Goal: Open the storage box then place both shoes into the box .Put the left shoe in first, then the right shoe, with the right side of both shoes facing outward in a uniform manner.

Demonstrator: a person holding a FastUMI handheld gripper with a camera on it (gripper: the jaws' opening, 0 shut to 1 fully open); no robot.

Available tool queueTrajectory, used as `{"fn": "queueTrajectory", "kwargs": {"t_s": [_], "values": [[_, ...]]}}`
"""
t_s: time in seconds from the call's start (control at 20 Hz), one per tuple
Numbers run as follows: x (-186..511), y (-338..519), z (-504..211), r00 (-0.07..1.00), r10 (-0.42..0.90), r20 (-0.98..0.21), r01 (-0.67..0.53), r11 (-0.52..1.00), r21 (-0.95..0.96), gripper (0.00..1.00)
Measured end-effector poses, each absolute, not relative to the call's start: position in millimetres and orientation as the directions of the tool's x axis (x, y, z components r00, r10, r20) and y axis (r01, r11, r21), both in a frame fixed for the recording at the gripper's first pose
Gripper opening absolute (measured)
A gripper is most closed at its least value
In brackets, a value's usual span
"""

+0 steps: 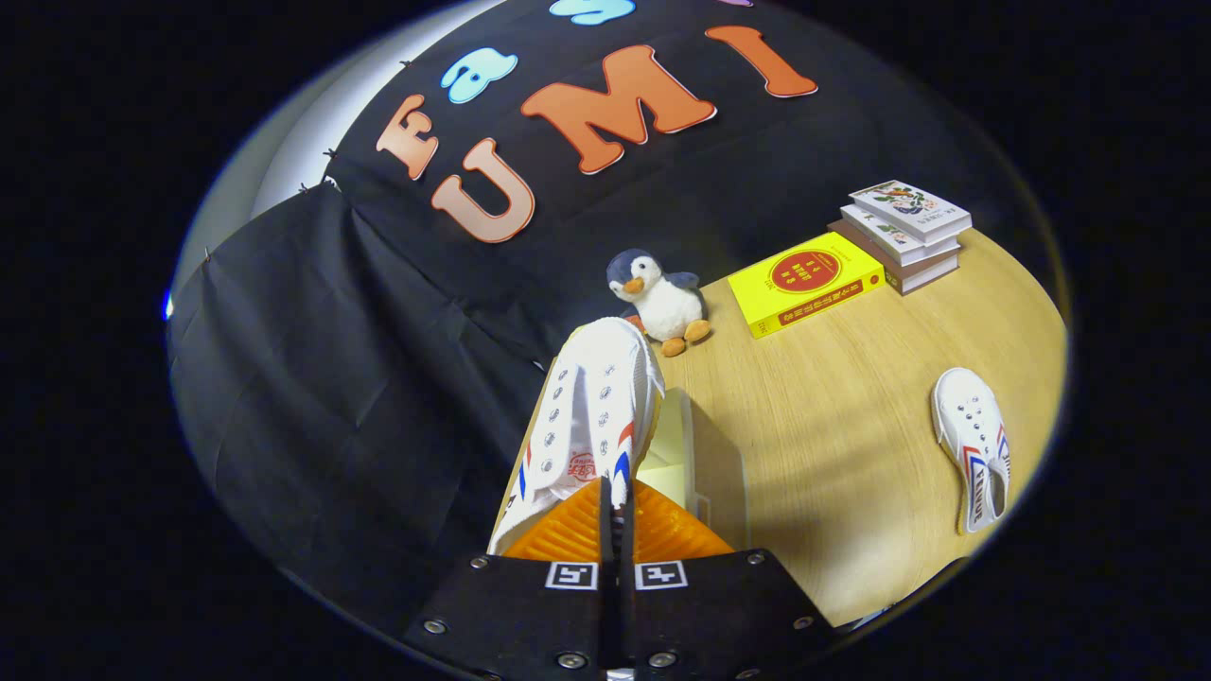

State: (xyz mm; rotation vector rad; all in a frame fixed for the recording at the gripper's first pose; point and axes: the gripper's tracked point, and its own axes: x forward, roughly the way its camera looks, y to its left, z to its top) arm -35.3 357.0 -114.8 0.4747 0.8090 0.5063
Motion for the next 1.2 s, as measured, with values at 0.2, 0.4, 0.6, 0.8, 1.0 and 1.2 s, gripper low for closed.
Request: {"fn": "queueTrajectory", "kwargs": {"t_s": [0.2, 0.4, 0.6, 0.8, 1.0, 1.2], "values": [[-50, 393, -145, 0.544, 0.574, -0.612, -0.226, 0.803, 0.552, 0.0], [-59, 411, -168, 0.529, 0.537, -0.657, -0.207, 0.832, 0.514, 0.0], [-62, 417, -169, 0.545, 0.522, -0.656, -0.195, 0.84, 0.506, 0.0], [-63, 422, -172, 0.546, 0.52, -0.657, -0.207, 0.844, 0.495, 0.0], [-67, 428, -172, 0.554, 0.513, -0.656, -0.223, 0.85, 0.477, 0.0], [-73, 437, -184, 0.543, 0.504, -0.672, -0.24, 0.86, 0.451, 0.0]]}}
